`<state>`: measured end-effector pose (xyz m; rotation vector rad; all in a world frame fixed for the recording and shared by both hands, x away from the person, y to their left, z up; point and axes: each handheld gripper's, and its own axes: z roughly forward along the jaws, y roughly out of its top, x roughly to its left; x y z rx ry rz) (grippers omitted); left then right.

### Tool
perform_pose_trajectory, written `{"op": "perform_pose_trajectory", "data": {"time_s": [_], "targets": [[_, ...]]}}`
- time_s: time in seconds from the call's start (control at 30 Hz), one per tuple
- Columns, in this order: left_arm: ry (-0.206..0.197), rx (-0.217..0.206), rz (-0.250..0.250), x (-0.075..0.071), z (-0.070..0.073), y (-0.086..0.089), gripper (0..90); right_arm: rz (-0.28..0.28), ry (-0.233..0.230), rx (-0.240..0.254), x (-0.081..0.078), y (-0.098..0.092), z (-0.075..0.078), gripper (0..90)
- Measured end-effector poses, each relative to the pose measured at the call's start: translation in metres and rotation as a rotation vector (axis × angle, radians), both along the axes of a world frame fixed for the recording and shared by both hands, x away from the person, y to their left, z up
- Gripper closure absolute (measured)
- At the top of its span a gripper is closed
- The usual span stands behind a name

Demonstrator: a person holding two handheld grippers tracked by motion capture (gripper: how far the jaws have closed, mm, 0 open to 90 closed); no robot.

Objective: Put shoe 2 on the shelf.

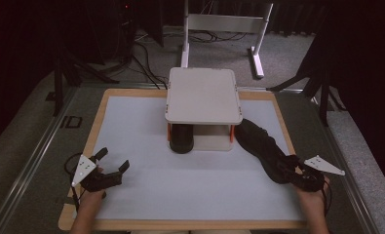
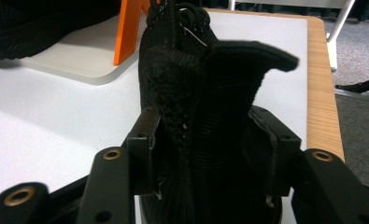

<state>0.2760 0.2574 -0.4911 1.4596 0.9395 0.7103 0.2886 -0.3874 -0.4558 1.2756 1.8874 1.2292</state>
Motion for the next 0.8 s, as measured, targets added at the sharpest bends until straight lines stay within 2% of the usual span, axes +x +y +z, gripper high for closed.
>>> {"op": "perform_pose_trajectory", "data": {"time_s": [0.07, 0.1, 0.13, 0.3, 0.33, 0.4, 0.43, 0.53, 0.57, 0.6, 0.67, 0.8], "targets": [[0.001, 0.002, -0.001, 0.000, 0.000, 0.000, 2.1, -0.011, -0.008, -0.010, 0.000, 0.002, -0.002, 58.8], [0.001, 0.002, -0.001, 0.000, 0.000, 0.000, 2.1, -0.011, -0.008, -0.010, 0.000, 0.002, -0.002, 58.8], [0.002, 0.003, -0.001, 0.000, 0.000, 0.000, 2.1, -0.008, -0.031, -0.043, -0.001, 0.005, -0.006, 64.8], [-0.001, 0.001, 0.001, 0.000, 0.000, 0.000, 2.1, 0.007, -0.009, -0.032, 0.000, 0.005, -0.005, 78.4], [-0.001, -0.001, 0.003, 0.000, 0.000, 0.000, 2.1, 0.019, -0.002, -0.014, 0.000, 0.005, -0.003, 80.3], [-0.001, -0.002, 0.002, 0.000, 0.000, 0.000, 2.1, 0.032, -0.004, -0.028, -0.001, 0.010, -0.001, 82.4], [0.004, -0.002, 0.003, 0.000, 0.000, 0.000, 2.1, 0.034, -0.007, -0.018, -0.002, 0.012, 0.001, 82.8], [0.011, 0.002, 0.005, 0.001, 0.000, 0.000, 2.1, 0.028, -0.043, -0.017, -0.006, 0.020, 0.012, 84.1], [0.011, 0.002, 0.005, 0.001, 0.000, 0.000, 2.1, 0.028, -0.043, -0.017, -0.006, 0.020, 0.012, 84.1], [0.010, 0.000, 0.006, 0.001, 0.000, 0.000, 2.1, 0.023, -0.055, -0.014, -0.009, 0.024, 0.021, 84.5], [0.008, -0.003, 0.003, 0.001, 0.000, 0.000, 2.1, 0.022, -0.062, -0.017, -0.012, 0.026, 0.027, 84.7], [0.008, -0.003, 0.003, 0.001, 0.000, 0.000, 2.1, 0.000, -0.077, -0.013, -0.022, 0.029, 0.036, 84.9]]}}
